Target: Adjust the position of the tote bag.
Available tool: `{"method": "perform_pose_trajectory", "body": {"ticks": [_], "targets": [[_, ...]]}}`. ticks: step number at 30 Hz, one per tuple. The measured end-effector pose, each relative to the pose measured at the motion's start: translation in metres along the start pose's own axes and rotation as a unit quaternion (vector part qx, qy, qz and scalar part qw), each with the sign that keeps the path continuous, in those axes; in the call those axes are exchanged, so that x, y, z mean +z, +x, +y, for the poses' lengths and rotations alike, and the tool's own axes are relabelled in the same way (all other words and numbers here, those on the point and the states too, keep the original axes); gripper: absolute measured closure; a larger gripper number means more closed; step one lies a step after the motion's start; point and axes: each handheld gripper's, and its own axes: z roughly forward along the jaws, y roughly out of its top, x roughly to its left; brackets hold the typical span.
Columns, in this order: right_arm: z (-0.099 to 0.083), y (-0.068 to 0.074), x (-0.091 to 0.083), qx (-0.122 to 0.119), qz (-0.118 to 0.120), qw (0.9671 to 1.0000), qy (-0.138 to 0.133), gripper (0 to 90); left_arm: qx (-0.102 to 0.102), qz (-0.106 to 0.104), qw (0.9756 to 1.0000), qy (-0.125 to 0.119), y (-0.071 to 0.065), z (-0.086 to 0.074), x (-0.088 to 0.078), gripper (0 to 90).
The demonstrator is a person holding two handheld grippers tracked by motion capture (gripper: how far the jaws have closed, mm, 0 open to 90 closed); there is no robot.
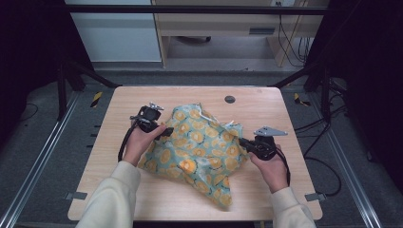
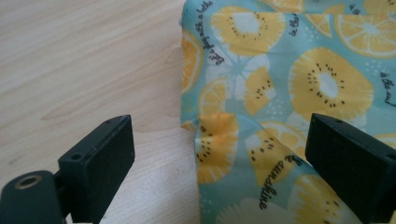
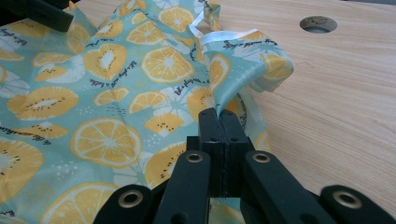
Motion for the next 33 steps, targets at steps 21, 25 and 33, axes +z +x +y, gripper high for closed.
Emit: {"method": "perform_pose_trajectory", "body": {"ticks": [21,25,33], "targets": [[0.008,-0.016,-0.019,0.004,-0.03,0.9993,-0.022,90.0,0.017,-0.008,0.9985,-0.052,-0.009,-0.036,-0.023,85.7],[0.014,-0.02,-0.027,-0.007,-0.044,0.9987,-0.024,90.0,0.014,-0.003,0.9958,-0.09,-0.011,-0.043,-0.04,87.9],[0.022,-0.024,-0.039,-0.015,-0.058,0.9977,-0.031,90.0,0.021,0.002,0.9932,-0.114,-0.012,-0.051,-0.056,90.0]]}}
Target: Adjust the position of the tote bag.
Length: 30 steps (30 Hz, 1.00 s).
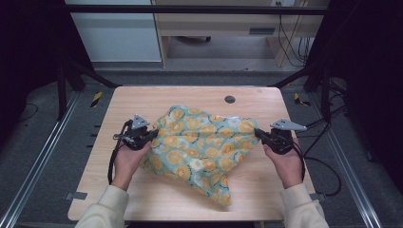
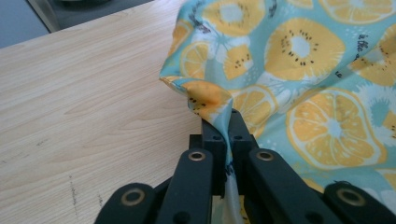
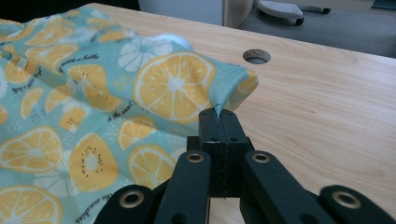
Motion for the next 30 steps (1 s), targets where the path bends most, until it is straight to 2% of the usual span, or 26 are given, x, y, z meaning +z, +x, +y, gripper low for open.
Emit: {"method": "perform_pose_trajectory", "body": {"ticks": [9,20,30], "targets": [[0.005,-0.001,-0.002,-0.002,-0.004,1.0,-0.004,90.0,-0.003,-0.003,0.9999,-0.016,0.0,-0.002,-0.009,90.0],[0.011,0.002,-0.009,0.002,0.001,0.9998,-0.017,90.0,0.005,-0.001,0.9993,-0.037,-0.005,-0.004,-0.023,90.0],[0.012,0.012,-0.029,0.0,0.014,0.9987,-0.05,90.0,0.008,-0.006,0.9983,-0.058,-0.008,-0.012,-0.041,90.0]]}}
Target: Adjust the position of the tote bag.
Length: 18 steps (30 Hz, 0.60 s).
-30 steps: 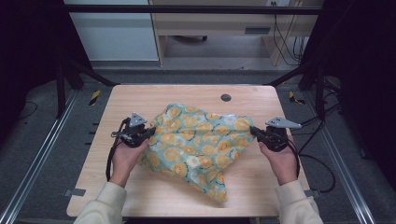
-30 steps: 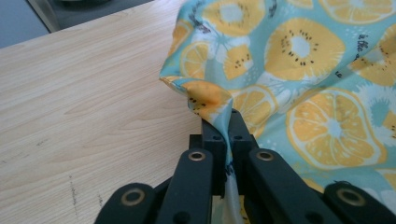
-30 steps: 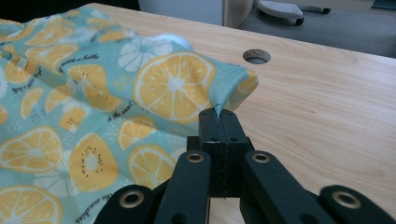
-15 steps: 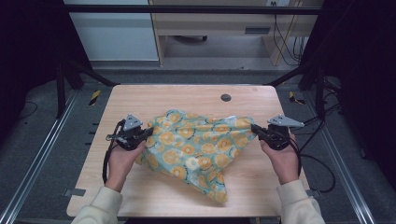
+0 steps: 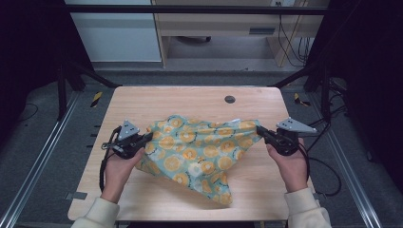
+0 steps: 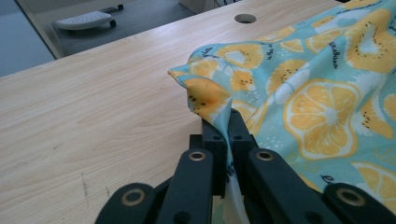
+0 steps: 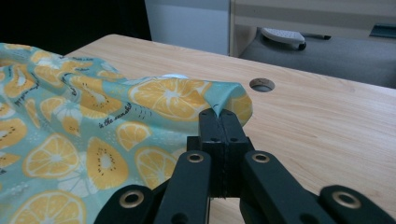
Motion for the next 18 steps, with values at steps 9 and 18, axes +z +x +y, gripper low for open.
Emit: {"method": "perform_pose_trajectory", "body": {"ticks": [9,18], "targets": [[-0.003,0.01,-0.014,-0.008,0.014,0.9997,-0.017,90.0,0.001,-0.001,1.0,-0.01,-0.002,-0.01,-0.01,90.0],[-0.011,0.023,-0.028,-0.019,0.033,0.999,-0.023,90.0,-0.003,-0.005,0.9998,-0.021,-0.005,-0.024,-0.022,90.0]]}}
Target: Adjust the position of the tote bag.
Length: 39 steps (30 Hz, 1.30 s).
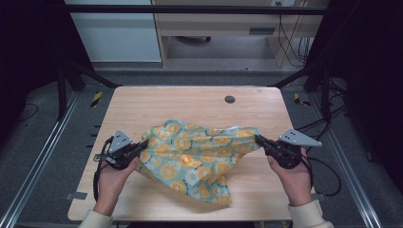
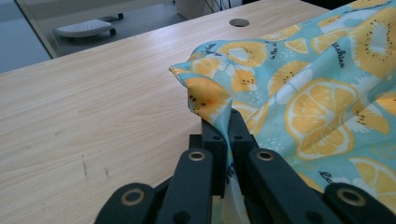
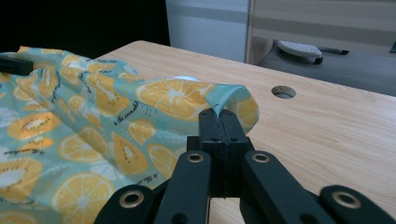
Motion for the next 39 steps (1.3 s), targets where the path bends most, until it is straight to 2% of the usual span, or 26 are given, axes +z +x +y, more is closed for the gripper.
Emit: {"method": "perform_pose_trajectory", "body": {"ticks": [4,8,15,20,22,24,28,33,35,37,38,39], "targets": [[-0.006,0.005,-0.003,-0.002,0.006,1.0,0.003,90.0,0.002,-0.002,1.0,0.002,-0.001,-0.005,-0.004,90.0],[-0.012,0.009,-0.009,0.001,0.013,0.9999,0.002,90.0,-0.002,-0.007,0.9999,-0.008,-0.002,-0.01,-0.01,90.0],[-0.022,0.014,-0.019,0.007,0.033,0.9994,-0.01,90.0,-0.005,-0.017,0.9997,-0.013,-0.007,-0.022,-0.02,90.0],[-0.041,0.018,-0.018,0.014,0.048,0.9987,0.0,90.0,-0.007,-0.03,0.9995,-0.012,-0.006,-0.033,-0.024,90.0],[-0.043,0.018,-0.018,0.014,0.051,0.9986,0.003,90.0,-0.013,-0.035,0.9992,-0.012,-0.005,-0.036,-0.025,90.0],[-0.049,0.02,-0.018,0.015,0.058,0.9982,0.009,90.0,-0.011,-0.04,0.9991,-0.008,-0.005,-0.039,-0.026,90.0],[-0.058,0.023,-0.017,0.012,0.072,0.9969,0.027,90.0,-0.002,-0.048,0.9989,-0.005,-0.005,-0.042,-0.028,90.0],[-0.066,0.023,-0.018,0.01,0.085,0.9955,0.041,90.0,0.022,-0.054,0.9983,0.007,-0.006,-0.046,-0.026,90.0],[-0.07,0.024,-0.016,0.002,0.085,0.9948,0.055,90.0,0.035,-0.057,0.9976,0.019,-0.008,-0.047,-0.024,90.0],[-0.074,0.025,-0.011,-0.01,0.093,0.9926,0.078,90.0,0.053,-0.063,0.9956,0.044,-0.01,-0.05,-0.02,90.0],[-0.075,0.026,-0.01,-0.013,0.095,0.9919,0.084,90.0,0.053,-0.063,0.9956,0.044,-0.01,-0.05,-0.02,90.0],[-0.075,0.026,-0.01,-0.013,0.095,0.9919,0.084,90.0,0.057,-0.068,0.9947,0.052,-0.011,-0.051,-0.018,90.0]]}}
